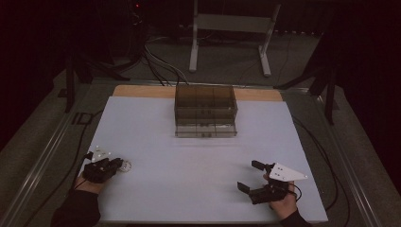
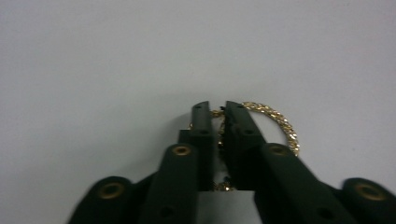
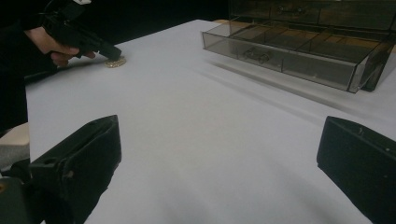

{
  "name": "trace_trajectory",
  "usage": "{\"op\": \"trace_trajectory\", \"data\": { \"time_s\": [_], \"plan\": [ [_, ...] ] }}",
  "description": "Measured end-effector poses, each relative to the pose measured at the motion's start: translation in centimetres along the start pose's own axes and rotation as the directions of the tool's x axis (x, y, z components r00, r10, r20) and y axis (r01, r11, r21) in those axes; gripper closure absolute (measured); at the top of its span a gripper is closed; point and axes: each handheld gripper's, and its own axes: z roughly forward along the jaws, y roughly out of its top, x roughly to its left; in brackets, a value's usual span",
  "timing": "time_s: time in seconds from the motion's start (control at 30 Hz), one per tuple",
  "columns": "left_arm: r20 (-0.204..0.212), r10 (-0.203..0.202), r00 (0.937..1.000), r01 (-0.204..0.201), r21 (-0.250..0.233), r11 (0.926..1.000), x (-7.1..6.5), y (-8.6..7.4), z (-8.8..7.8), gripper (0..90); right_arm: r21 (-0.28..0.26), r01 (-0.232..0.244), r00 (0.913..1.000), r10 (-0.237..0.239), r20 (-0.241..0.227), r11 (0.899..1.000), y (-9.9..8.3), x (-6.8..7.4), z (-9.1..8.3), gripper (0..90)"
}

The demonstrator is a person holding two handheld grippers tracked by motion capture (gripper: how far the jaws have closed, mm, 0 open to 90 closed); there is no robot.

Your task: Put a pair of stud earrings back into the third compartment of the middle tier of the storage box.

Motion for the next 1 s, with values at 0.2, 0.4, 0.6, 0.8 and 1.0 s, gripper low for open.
{"op": "trace_trajectory", "data": {
  "time_s": [0.2, 0.4, 0.6, 0.8, 1.0],
  "plan": [
    [-0.017, 0.029, 0.9994, -0.029, 0.011, 0.9995, -0.3, 0.2, 0.0, 89.8, 0.002, 0.0, 1.0, 0.0, -0.002, 1.0, 0.0, 0.0, 0.0, 0.0],
    [-0.006, 0.027, 0.9996, -0.027, -0.01, 0.9996, -0.6, 0.7, -0.6, 90.0, -0.002, -0.004, 1.0, 0.004, -0.002, 1.0, 0.0, 0.0, -0.1, 0.0],
    [0.015, 0.031, 0.9994, -0.031, -0.035, 0.9989, -1.1, 1.3, -1.2, 90.0, -0.004, -0.006, 1.0, 0.006, 0.001, 1.0, 0.0, 0.0, -0.1, 0.0],
    [0.043, 0.06, 0.9972, -0.058, -0.062, 0.9964, -2.2, 2.6, -1.7, 90.0, -0.004, -0.006, 1.0, 0.006, 0.003, 1.0, 0.0, 0.0, -0.1, 0.0],
    [0.069, 0.084, 0.994, -0.079, -0.081, 0.9936, -3.2, 4.1, -1.5, 90.0, -0.004, -0.009, 1.0, 0.009, 0.003, 1.0, 0.0, 0.0, -0.1, 0.0]
  ]
}}
